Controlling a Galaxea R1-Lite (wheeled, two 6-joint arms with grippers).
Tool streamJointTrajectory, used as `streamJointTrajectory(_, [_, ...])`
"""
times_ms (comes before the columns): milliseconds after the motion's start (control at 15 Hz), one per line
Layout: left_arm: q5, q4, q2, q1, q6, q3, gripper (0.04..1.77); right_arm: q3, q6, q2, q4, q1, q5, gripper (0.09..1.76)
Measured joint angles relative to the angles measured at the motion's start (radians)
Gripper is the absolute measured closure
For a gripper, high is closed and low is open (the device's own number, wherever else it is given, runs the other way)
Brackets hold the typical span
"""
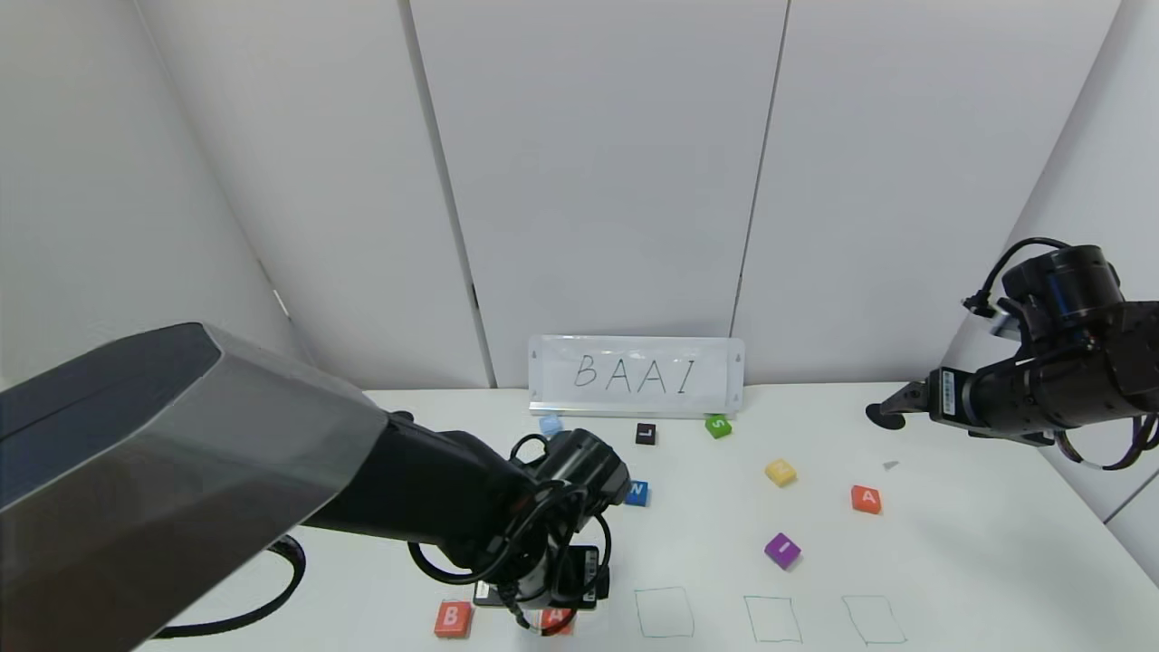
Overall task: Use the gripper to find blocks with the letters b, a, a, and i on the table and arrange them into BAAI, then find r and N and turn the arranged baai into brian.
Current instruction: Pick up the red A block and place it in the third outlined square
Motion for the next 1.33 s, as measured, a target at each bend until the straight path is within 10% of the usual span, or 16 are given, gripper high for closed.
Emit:
streamJointTrajectory(800, [-0.010,-0.004,-0.321,0.158,0.355,0.001,0.11,-0.002,0.029,0.011,0.000,0.005,0.002,0.14])
streamJointTrajectory(1333, [-0.120,0.000,-0.483,0.263,0.410,0.009,0.10,0.019,0.101,0.024,0.004,0.014,0.001,0.14])
